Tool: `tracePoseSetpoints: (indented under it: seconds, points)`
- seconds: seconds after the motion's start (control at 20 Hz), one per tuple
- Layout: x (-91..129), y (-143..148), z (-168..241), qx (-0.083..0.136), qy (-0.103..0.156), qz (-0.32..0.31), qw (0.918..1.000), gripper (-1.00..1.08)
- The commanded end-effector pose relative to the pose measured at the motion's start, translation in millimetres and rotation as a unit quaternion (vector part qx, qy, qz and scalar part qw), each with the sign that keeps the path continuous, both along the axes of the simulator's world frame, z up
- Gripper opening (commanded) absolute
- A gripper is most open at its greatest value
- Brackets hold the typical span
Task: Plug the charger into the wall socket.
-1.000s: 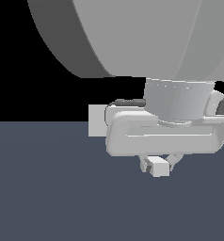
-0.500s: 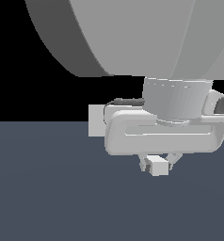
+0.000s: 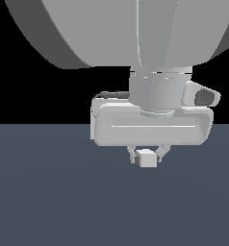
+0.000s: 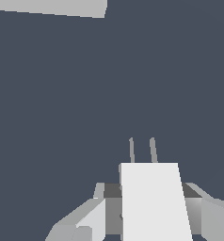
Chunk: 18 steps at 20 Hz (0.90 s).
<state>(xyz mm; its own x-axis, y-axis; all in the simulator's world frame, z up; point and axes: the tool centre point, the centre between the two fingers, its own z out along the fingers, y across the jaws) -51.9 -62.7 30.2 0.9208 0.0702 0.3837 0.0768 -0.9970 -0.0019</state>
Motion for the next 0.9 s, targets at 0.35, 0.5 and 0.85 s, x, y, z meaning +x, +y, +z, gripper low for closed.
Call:
tracePoseSetpoints:
  seconds: [0.35, 0.5, 0.85]
  points:
    - [23.3, 37.5, 28.3, 0.001, -0.002, -0.024, 0.9997, -1.0]
    - [31.1, 48.6, 37.0, 0.001, -0.002, -0.032, 0.9995, -1.0]
    - [47.7, 70.8, 54.6, 0.001, -0.002, -0.048, 0.9988, -1.0]
